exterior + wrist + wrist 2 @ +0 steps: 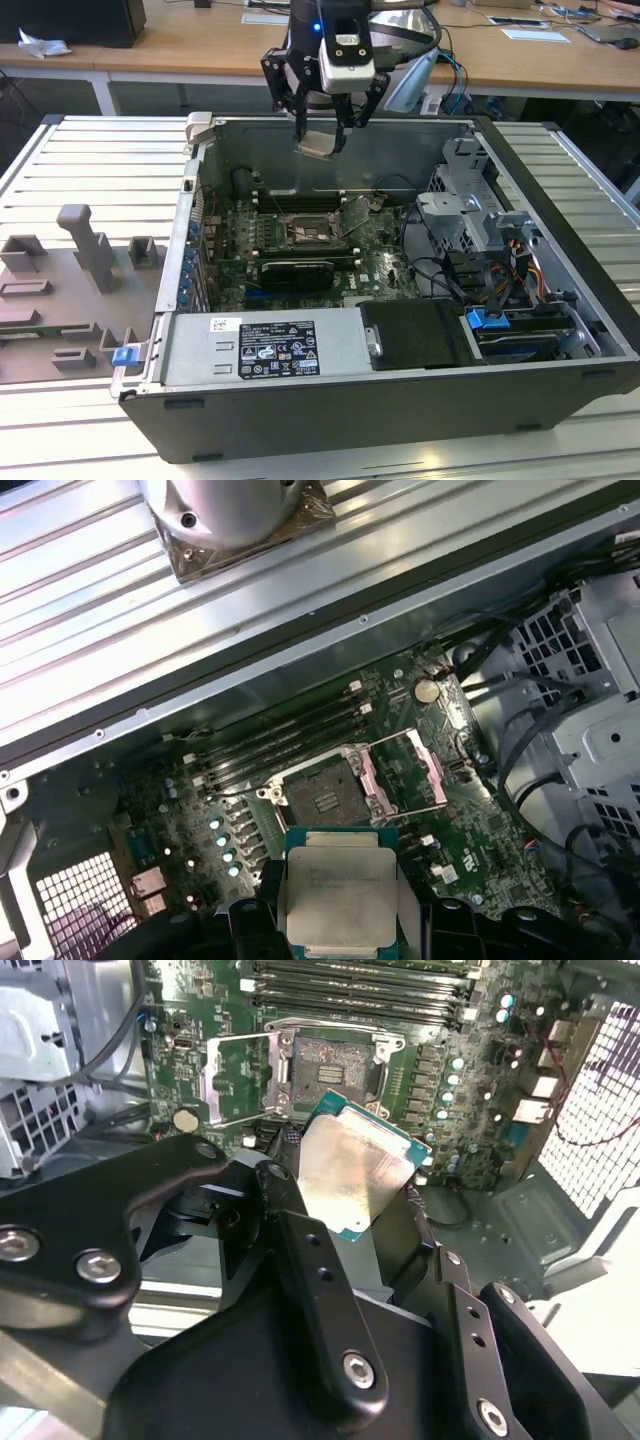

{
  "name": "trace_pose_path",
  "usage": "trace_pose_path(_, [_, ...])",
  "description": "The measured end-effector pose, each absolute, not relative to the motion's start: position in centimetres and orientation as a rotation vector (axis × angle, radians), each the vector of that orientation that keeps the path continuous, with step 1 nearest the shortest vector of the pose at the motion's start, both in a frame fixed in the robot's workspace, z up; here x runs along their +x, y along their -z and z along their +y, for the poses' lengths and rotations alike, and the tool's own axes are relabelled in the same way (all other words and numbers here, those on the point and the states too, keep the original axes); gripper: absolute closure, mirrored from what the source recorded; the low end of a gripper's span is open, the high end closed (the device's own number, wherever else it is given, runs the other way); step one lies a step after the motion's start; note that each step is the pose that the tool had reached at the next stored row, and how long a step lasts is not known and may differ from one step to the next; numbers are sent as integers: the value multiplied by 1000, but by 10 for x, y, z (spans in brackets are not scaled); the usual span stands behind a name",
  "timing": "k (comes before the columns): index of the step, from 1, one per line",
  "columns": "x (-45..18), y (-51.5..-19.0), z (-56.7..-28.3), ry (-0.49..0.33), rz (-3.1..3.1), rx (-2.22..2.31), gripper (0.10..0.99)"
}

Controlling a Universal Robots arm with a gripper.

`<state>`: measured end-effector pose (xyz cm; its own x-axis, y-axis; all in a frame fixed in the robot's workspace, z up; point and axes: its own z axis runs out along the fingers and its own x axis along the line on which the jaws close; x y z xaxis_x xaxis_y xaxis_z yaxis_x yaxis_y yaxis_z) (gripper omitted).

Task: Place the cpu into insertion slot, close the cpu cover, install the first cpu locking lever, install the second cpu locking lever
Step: 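Place the cpu into insertion slot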

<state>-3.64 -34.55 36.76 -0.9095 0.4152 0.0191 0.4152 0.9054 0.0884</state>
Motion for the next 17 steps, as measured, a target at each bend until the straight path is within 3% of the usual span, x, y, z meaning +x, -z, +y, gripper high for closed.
trace_pose_path(17, [-36, -356, -346, -113, 2960, 1019, 553])
